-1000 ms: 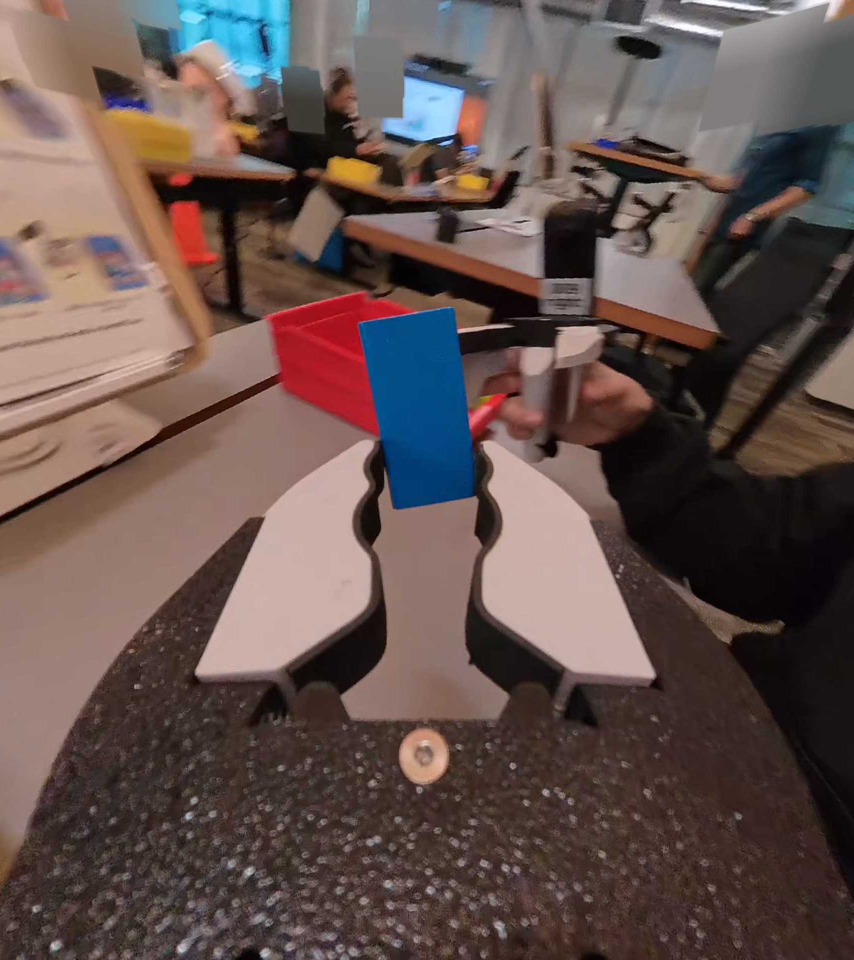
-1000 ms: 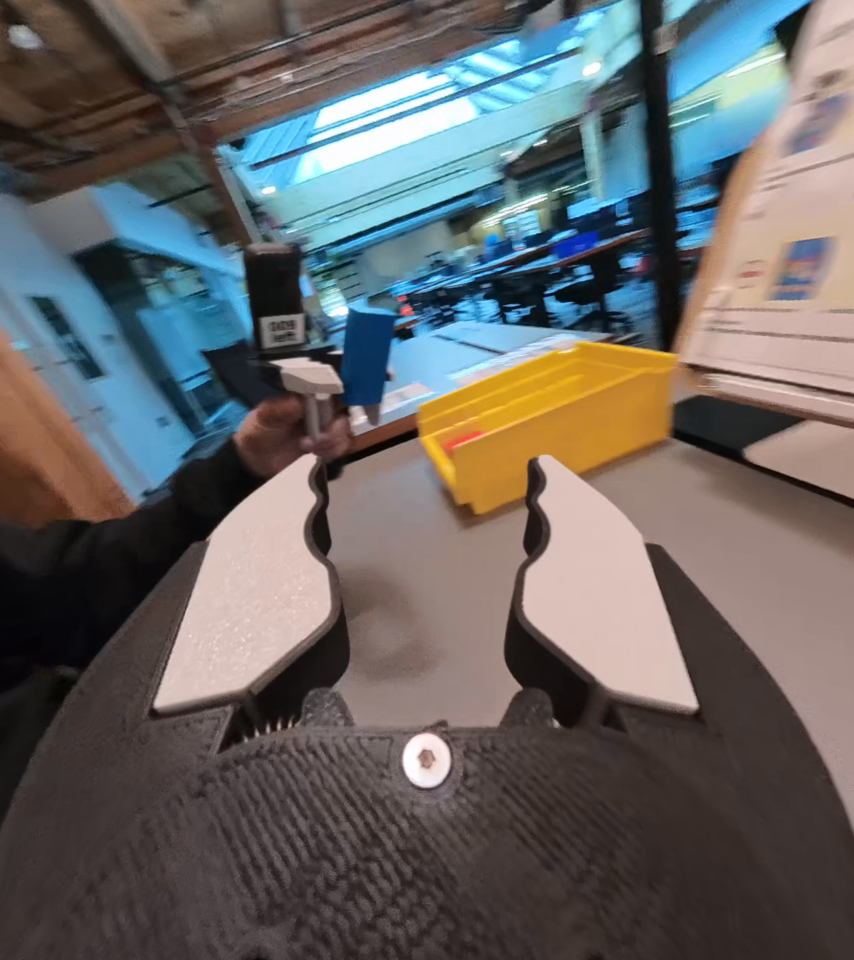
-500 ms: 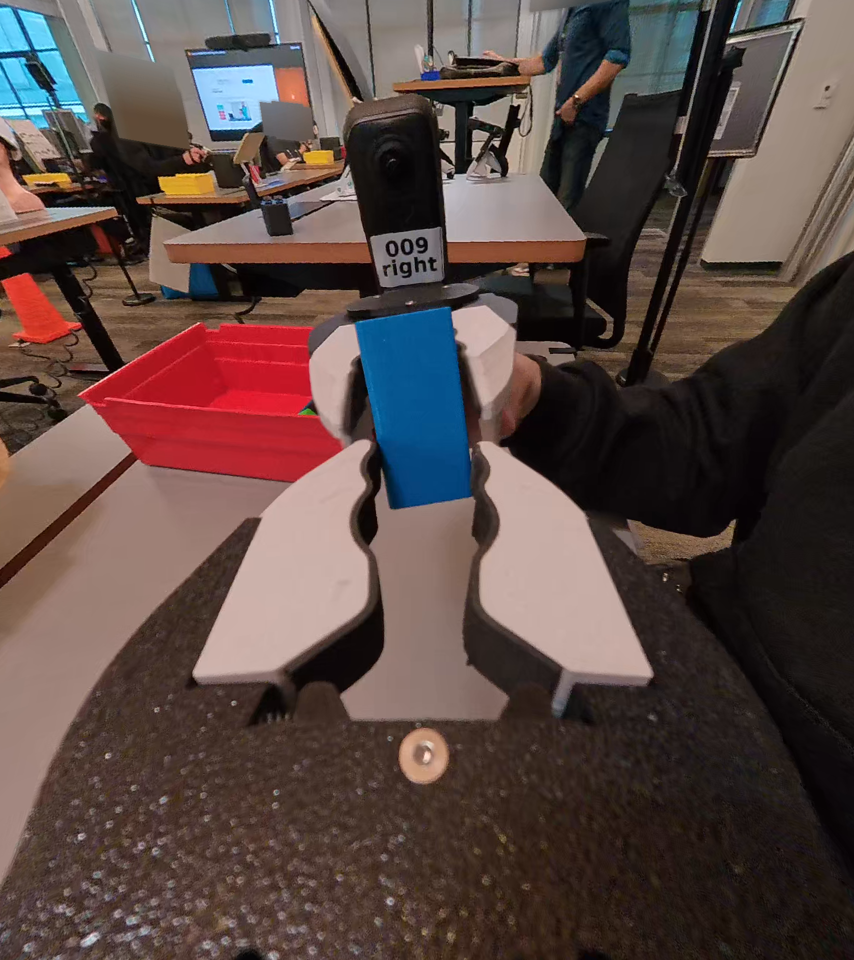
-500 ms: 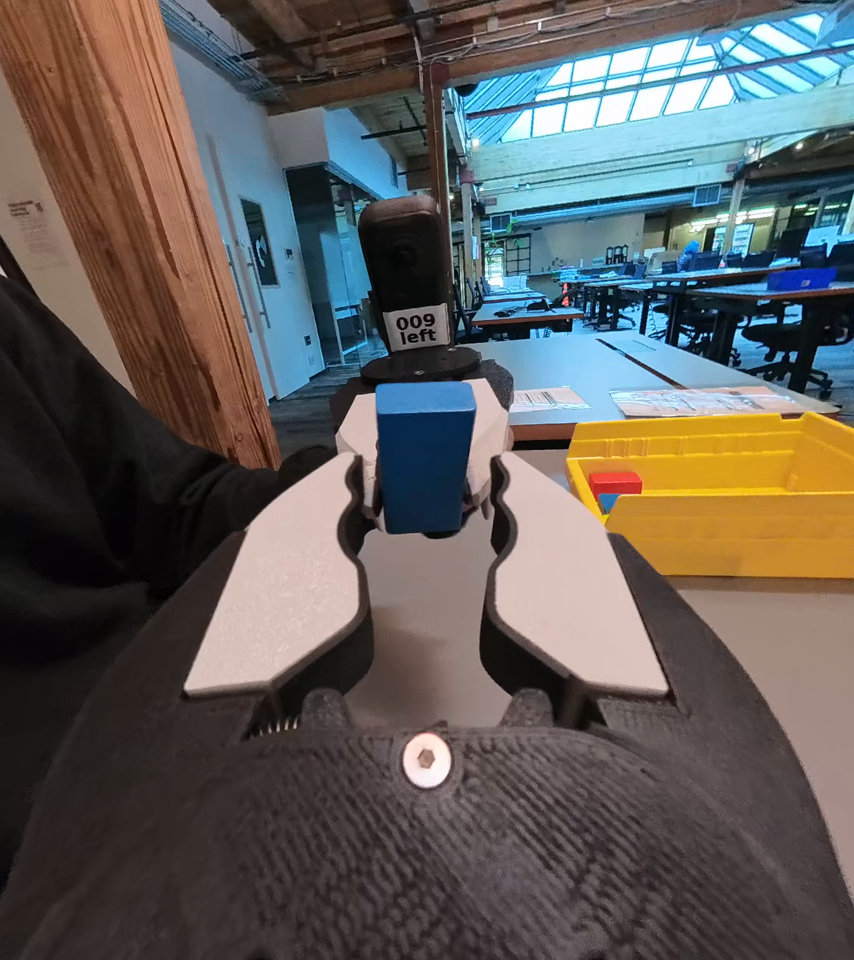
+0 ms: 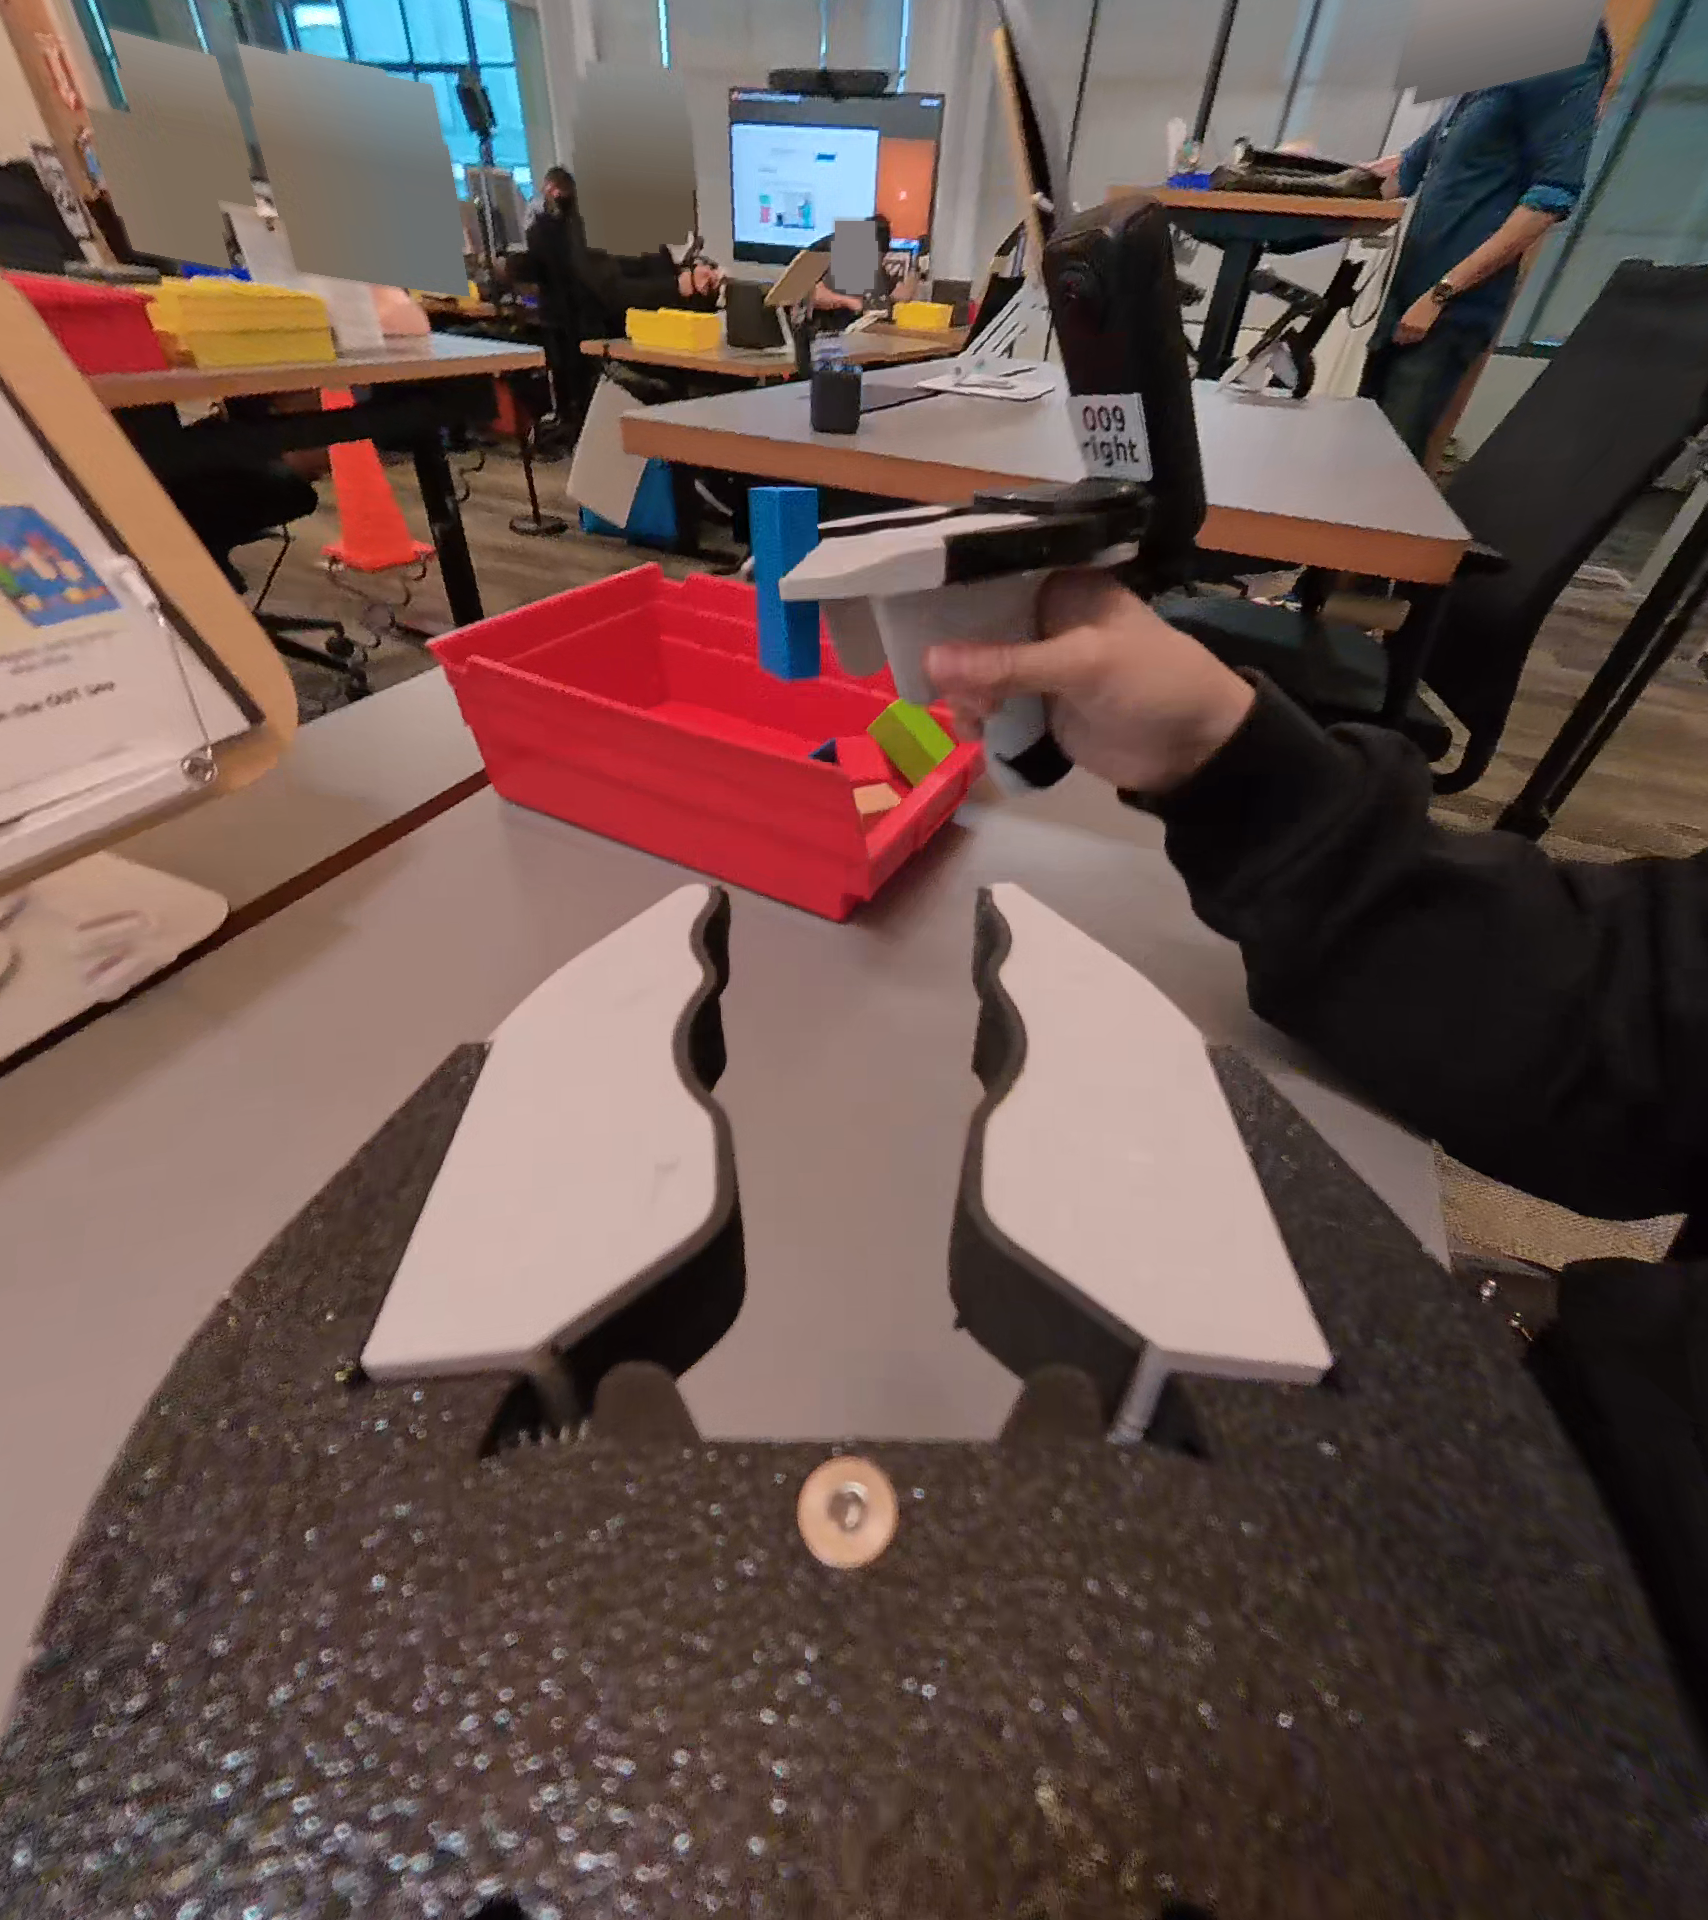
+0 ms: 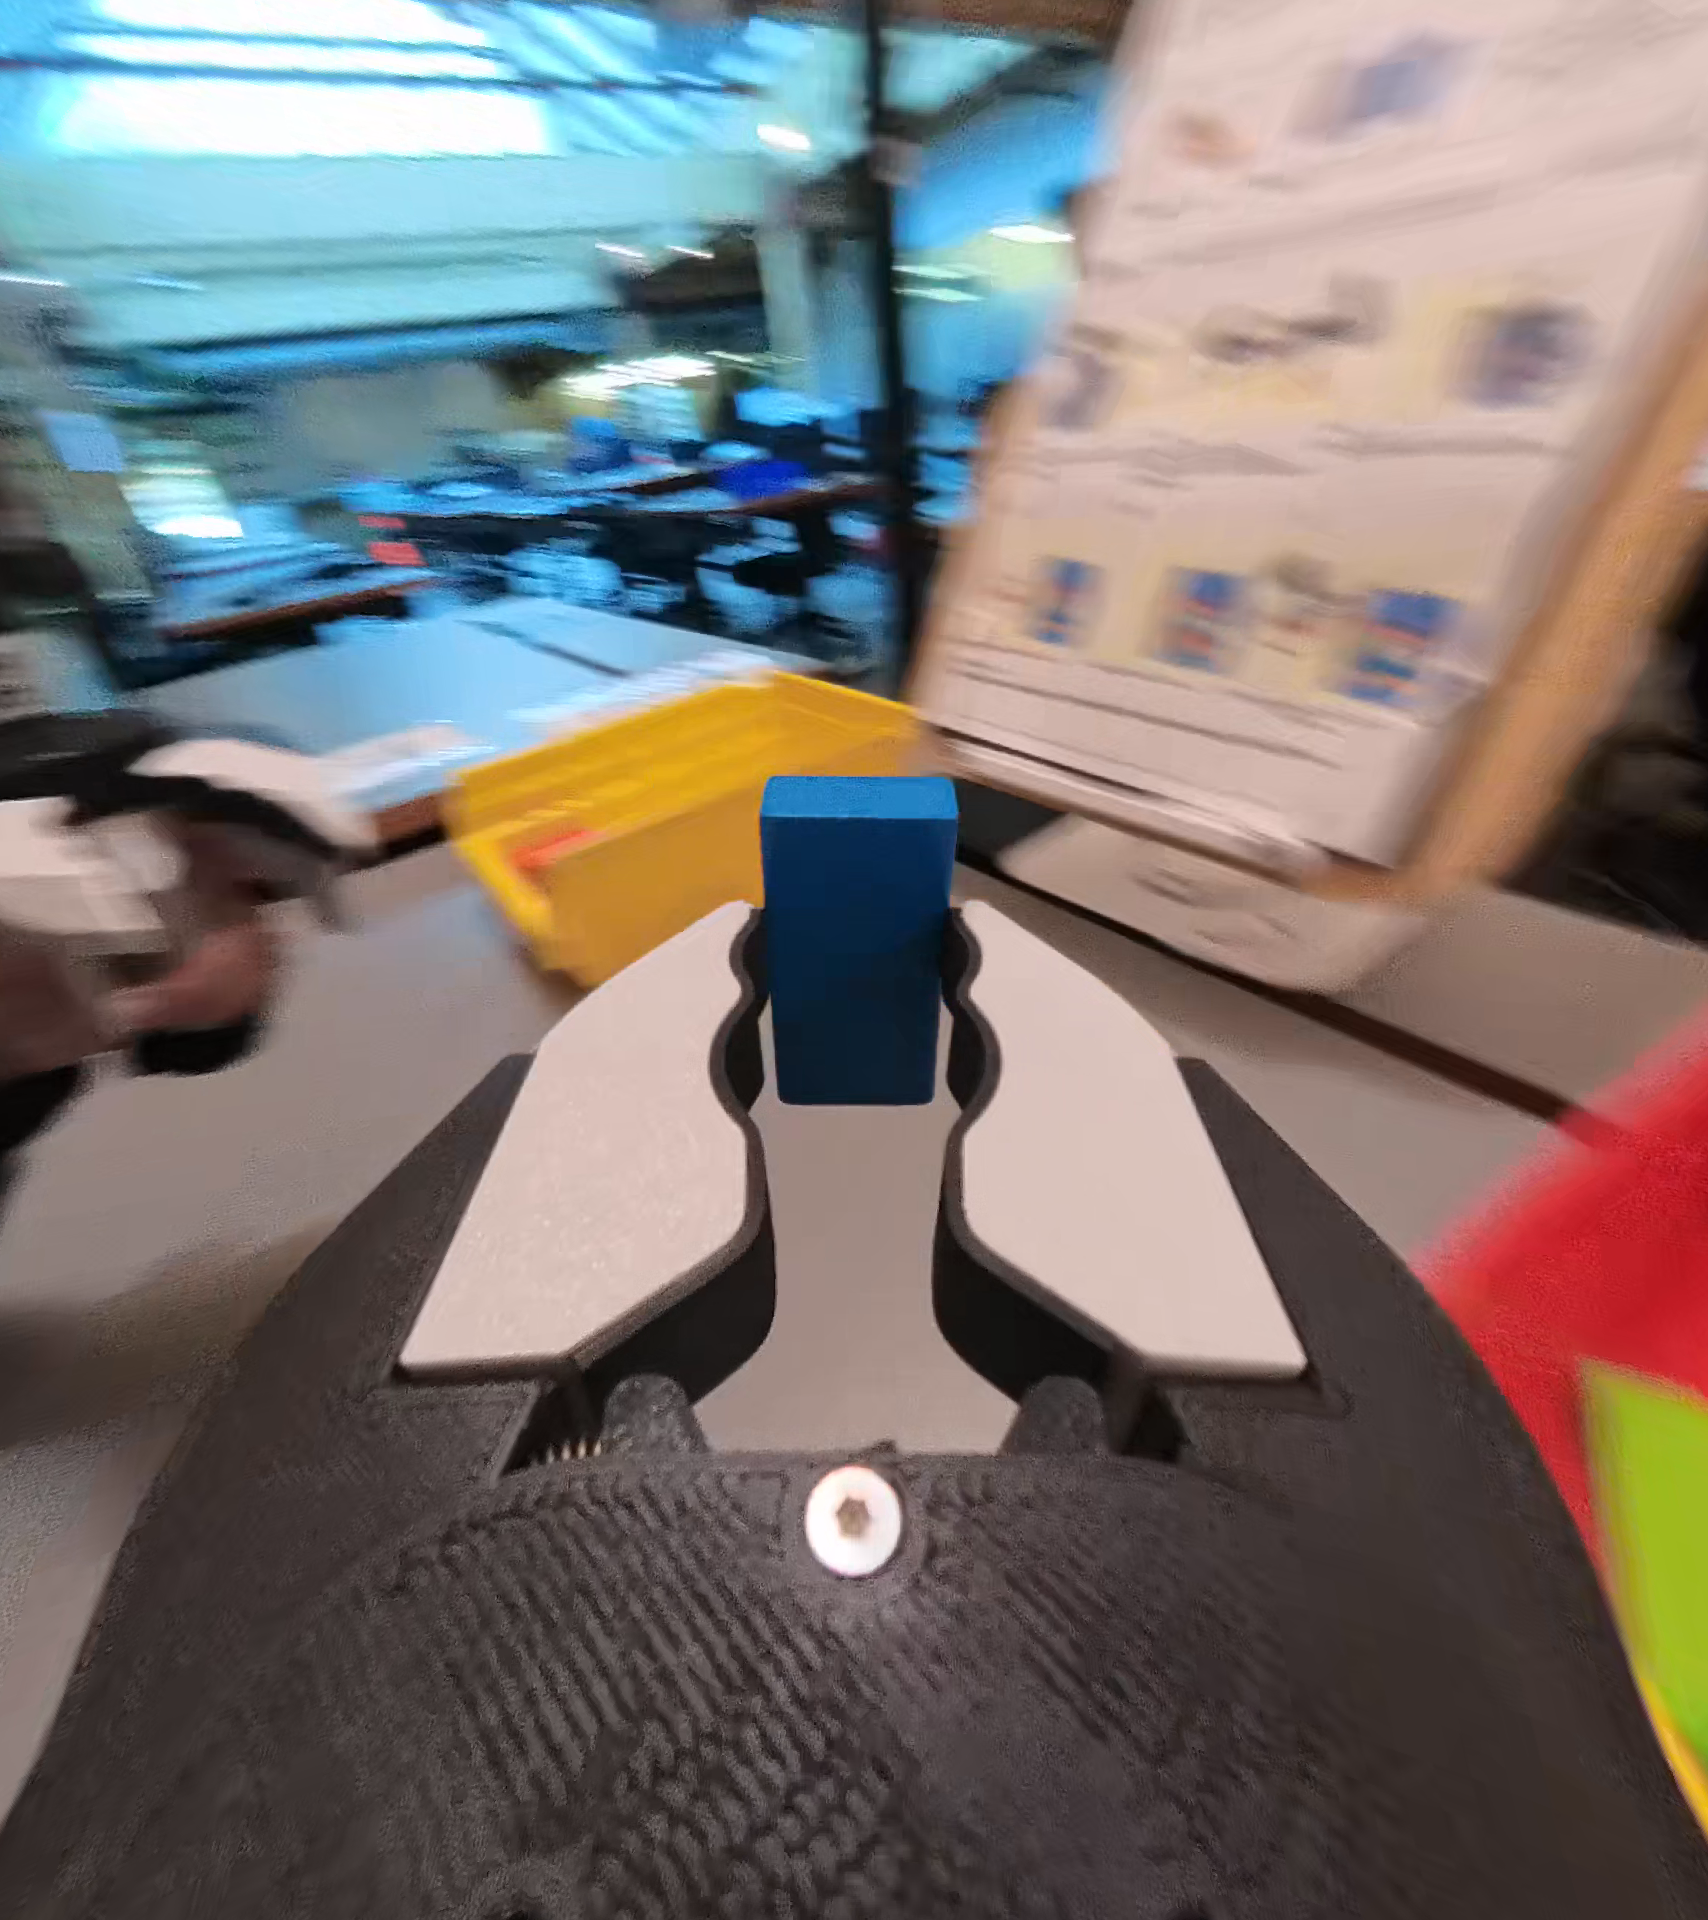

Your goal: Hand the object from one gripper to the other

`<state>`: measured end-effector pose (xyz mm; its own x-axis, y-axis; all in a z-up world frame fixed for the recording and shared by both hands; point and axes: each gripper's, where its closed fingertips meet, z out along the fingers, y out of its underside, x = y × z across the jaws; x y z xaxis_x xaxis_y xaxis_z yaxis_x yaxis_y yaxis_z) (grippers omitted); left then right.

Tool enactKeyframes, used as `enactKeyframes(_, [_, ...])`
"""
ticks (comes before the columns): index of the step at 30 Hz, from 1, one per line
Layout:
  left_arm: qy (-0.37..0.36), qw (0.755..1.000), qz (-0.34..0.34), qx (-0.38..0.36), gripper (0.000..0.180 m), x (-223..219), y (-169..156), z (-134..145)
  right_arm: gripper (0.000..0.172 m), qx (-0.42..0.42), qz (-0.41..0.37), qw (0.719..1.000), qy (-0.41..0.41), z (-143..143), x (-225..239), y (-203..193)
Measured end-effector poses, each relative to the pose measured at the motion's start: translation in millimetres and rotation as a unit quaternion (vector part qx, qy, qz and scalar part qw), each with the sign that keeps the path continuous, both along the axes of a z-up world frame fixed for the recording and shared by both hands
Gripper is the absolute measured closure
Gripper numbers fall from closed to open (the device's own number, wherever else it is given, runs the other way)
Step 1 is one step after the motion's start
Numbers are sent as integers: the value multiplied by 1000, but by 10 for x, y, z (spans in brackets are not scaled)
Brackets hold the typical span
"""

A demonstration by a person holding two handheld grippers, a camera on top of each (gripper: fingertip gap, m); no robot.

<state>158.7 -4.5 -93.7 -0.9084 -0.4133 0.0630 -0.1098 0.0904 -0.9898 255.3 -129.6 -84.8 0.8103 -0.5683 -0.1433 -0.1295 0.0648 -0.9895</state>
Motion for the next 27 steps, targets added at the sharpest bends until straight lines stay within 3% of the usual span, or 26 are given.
enactKeyframes(5, [29,1000,8,-6,139,41,84,-141,139,-78,-237,965,79,-528,561,-1334])
enactKeyframes(9, [42,999,8,-21,141,92,125,-149,139,-147,-306,934,110,-826,753,-1771])
enactKeyframes(12, [55,998,4,-36,141,113,146,-136,139,-210,-323,912,139,-1052,914,-1896])
enactKeyframes(22, [74,997,21,-10,140,75,386,-302,139,-288,-315,883,196,-1434,1316,-1880])
enactKeyframes(23, [70,997,28,-6,140,77,445,-295,136,-287,-316,883,194,-1437,1320,-1871])
enactKeyframes(25, [66,996,54,0,140,109,602,-269,113,-287,-333,879,186,-1400,1313,-1893])
enactKeyframes(27, [65,994,91,7,139,167,822,-236,105,-283,-337,882,167,-1319,1253,-1863])
